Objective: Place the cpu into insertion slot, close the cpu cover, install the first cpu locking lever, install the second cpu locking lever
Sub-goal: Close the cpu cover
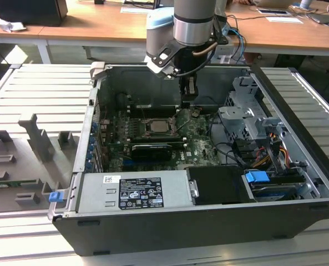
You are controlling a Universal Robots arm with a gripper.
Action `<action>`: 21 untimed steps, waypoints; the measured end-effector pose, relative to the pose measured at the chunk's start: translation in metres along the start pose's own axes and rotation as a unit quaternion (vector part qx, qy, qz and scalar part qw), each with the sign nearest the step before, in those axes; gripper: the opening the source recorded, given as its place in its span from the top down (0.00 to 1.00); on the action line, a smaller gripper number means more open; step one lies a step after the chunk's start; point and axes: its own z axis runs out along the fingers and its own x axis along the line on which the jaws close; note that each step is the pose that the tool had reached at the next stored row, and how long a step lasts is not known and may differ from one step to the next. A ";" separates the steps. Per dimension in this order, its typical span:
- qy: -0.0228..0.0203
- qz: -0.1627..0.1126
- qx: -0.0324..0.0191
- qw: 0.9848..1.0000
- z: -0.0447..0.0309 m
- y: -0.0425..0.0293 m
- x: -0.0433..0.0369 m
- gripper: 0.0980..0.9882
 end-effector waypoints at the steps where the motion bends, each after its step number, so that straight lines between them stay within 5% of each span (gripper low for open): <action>1: 0.000 0.000 0.001 1.000 0.0004 0.0054 0.0000 0.99; 5: 0.000 -0.009 0.008 1.000 0.0034 0.0227 0.0004 0.99; 15: 0.001 -0.030 0.010 0.999 0.0135 0.0304 0.0027 0.99; 21: 0.001 -0.030 0.011 0.999 0.0267 0.0325 0.0027 0.99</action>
